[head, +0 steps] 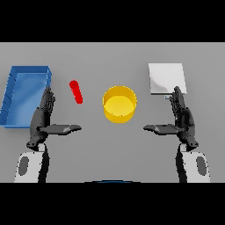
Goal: Pick up the red beaker and tilt it to pour out 1 green nut into yellow bowl. Pick up the yellow bowl and place it on the metallic measuring scale.
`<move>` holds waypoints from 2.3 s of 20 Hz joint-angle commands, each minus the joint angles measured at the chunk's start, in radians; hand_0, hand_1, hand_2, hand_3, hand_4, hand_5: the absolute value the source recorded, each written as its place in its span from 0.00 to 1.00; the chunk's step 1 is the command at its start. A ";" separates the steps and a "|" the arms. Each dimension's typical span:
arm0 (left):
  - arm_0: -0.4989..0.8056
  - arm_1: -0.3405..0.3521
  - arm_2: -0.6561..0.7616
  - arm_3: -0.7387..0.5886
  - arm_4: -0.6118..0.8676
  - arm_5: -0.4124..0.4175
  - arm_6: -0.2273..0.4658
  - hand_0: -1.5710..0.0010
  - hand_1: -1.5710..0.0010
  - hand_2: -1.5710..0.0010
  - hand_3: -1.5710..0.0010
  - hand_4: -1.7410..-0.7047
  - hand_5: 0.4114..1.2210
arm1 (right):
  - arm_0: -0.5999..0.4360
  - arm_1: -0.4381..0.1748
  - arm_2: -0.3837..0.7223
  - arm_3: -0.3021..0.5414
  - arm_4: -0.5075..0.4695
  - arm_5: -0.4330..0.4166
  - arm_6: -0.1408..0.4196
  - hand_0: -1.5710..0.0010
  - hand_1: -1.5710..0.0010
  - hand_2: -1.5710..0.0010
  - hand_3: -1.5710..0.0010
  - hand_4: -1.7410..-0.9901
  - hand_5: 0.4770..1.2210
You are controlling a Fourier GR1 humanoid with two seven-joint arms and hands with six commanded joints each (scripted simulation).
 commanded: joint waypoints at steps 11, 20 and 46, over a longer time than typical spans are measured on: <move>0.104 0.065 -0.086 -0.144 -0.093 -0.028 0.031 1.00 1.00 1.00 1.00 0.56 0.23 | 0.119 -0.052 0.132 -0.119 0.299 -0.099 -0.097 1.00 1.00 1.00 1.00 0.77 0.15; -0.005 0.050 -0.105 -0.009 -0.162 -0.008 0.033 1.00 1.00 1.00 1.00 0.51 0.25 | 0.125 -0.053 0.126 -0.134 0.263 -0.070 -0.081 1.00 1.00 1.00 1.00 0.67 0.20; -0.477 0.036 0.030 0.616 -0.171 0.031 -0.124 1.00 1.00 1.00 1.00 0.40 0.35 | 0.127 -0.064 0.112 -0.148 0.241 -0.059 -0.084 1.00 1.00 1.00 1.00 0.64 0.22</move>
